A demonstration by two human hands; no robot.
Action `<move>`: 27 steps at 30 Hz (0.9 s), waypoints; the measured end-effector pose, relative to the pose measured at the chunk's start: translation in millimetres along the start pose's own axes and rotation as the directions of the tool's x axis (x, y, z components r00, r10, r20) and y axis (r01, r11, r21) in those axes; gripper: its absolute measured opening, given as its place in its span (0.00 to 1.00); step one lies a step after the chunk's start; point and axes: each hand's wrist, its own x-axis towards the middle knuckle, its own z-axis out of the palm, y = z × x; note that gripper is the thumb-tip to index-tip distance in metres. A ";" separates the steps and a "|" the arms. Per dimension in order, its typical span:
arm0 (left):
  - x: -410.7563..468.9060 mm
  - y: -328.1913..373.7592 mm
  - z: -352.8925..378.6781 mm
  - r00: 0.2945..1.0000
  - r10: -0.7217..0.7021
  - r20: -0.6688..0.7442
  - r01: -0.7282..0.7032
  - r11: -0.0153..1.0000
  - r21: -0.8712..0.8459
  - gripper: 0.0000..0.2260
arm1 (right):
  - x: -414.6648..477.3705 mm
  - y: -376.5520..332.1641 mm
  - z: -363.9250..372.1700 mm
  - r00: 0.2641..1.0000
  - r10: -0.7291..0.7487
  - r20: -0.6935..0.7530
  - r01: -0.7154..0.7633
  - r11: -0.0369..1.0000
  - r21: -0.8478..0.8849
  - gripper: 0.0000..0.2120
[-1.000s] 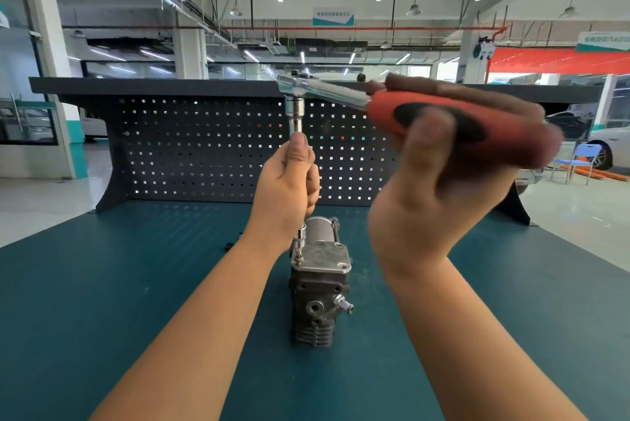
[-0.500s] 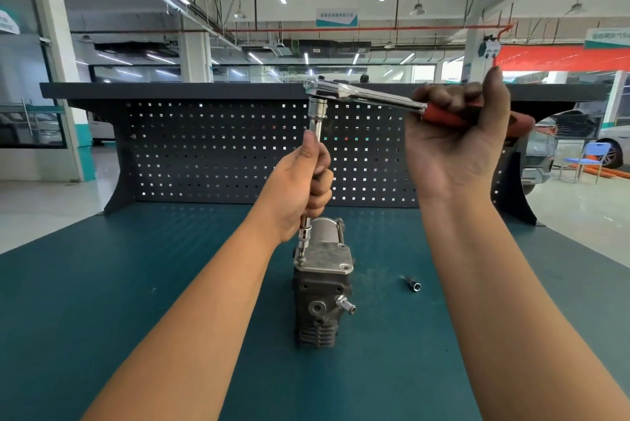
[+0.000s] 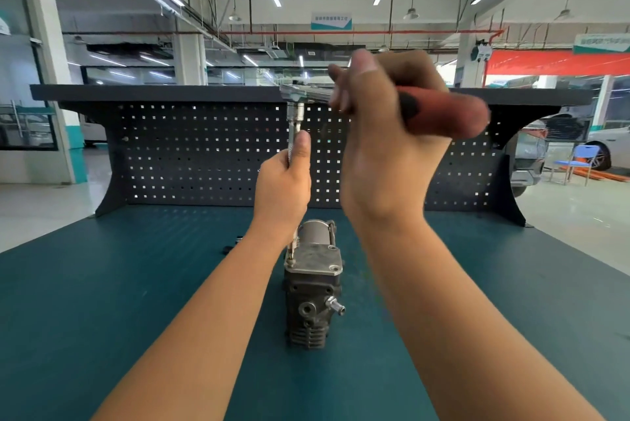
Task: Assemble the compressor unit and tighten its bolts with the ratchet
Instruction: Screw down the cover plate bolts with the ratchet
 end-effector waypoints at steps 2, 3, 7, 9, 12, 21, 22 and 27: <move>0.3 1.7 -5.4 0.992 -0.074 0.106 0.093 0.978 -0.185 0.23 | 13.9 4.4 -12.9 0.979 0.205 -0.022 -0.190 0.940 0.284 0.11; 1.4 1.0 -8.3 0.985 -0.093 0.143 0.123 0.968 -0.220 0.22 | 20.4 7.4 -19.7 0.950 0.311 -0.035 -0.269 0.868 0.416 0.10; 6.3 -0.1 -14.3 0.948 -0.135 0.287 0.219 0.933 -0.285 0.21 | 36.1 19.6 -36.5 0.843 0.525 -0.121 -0.352 0.705 0.615 0.14; 6.9 0.6 -15.1 0.937 -0.126 0.327 0.221 0.937 -0.272 0.21 | 33.8 19.3 -35.9 0.850 0.501 -0.164 -0.326 0.744 0.584 0.14; 0.4 -0.9 -6.7 0.963 -0.097 0.251 0.132 0.983 -0.126 0.21 | 17.9 11.4 -21.7 0.947 0.273 -0.168 -0.199 0.912 0.359 0.10; -4.3 4.6 7.3 0.998 0.053 -0.038 -0.052 0.998 0.026 0.19 | -15.1 -7.6 7.6 0.990 -0.136 -0.024 0.129 0.974 -0.184 0.09; -3.6 4.9 2.9 1.000 -0.020 0.025 0.021 0.999 -0.045 0.22 | -6.8 -6.5 1.8 0.996 -0.014 -0.086 0.009 0.998 -0.059 0.10; 3.1 2.9 -18.2 0.941 -0.136 0.311 0.228 0.932 -0.283 0.22 | 24.2 -1.2 -22.7 0.871 0.438 -0.221 -0.312 0.843 0.439 0.09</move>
